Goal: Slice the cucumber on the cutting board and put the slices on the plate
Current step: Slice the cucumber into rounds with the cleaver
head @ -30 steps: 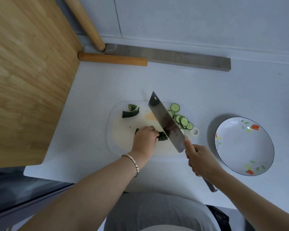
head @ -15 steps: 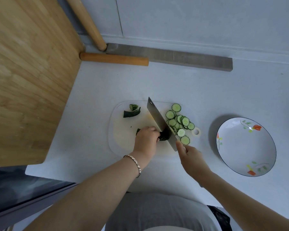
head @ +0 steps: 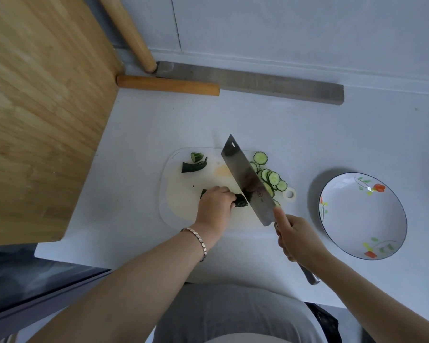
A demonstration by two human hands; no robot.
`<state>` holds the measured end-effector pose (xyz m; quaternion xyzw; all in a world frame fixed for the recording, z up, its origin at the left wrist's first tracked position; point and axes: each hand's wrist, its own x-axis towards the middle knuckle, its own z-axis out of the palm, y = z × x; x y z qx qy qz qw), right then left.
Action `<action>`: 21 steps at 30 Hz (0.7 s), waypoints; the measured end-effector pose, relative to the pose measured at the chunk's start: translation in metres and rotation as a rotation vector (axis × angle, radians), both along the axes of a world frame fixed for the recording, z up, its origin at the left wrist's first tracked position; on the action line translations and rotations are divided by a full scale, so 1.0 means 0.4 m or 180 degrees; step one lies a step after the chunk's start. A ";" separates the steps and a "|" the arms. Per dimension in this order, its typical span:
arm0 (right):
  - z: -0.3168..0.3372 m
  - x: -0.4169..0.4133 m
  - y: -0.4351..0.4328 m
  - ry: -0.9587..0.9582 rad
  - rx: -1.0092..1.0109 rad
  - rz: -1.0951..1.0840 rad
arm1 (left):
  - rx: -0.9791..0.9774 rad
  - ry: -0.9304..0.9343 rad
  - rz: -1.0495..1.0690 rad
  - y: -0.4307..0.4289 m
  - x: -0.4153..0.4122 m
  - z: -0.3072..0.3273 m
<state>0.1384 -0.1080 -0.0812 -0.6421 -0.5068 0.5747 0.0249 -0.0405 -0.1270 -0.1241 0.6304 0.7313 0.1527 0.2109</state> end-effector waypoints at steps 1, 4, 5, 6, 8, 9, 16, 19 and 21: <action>0.001 -0.001 -0.001 -0.0009 0.0012 0.0025 | 0.0005 0.0034 -0.0007 0.000 0.000 -0.001; -0.004 -0.002 -0.005 -0.0012 0.0035 0.0047 | 0.0014 0.0075 -0.0028 0.001 0.000 -0.005; -0.007 -0.001 -0.005 -0.0048 0.0090 0.0102 | -0.0001 0.0065 -0.0024 0.001 0.000 -0.005; -0.010 -0.001 -0.005 -0.0101 0.0154 0.0171 | 0.0001 0.0068 -0.0027 0.001 0.000 -0.005; -0.016 -0.003 -0.004 -0.0192 0.0229 0.0278 | 0.0041 0.0100 -0.0056 0.001 -0.001 -0.008; -0.021 -0.006 -0.003 -0.0223 0.0232 0.0320 | 0.0048 0.0121 -0.0070 0.001 -0.001 -0.009; -0.066 -0.040 -0.005 -0.0400 0.0262 0.0301 | 0.0060 0.0083 0.0070 0.002 0.003 -0.021; -0.068 -0.040 -0.003 -0.0259 0.0169 0.0123 | -0.0004 -0.0068 -0.0019 0.000 0.003 -0.012; -0.058 -0.036 0.003 -0.0073 -0.0036 -0.0141 | -0.0155 -0.0145 -0.0017 0.001 -0.002 -0.011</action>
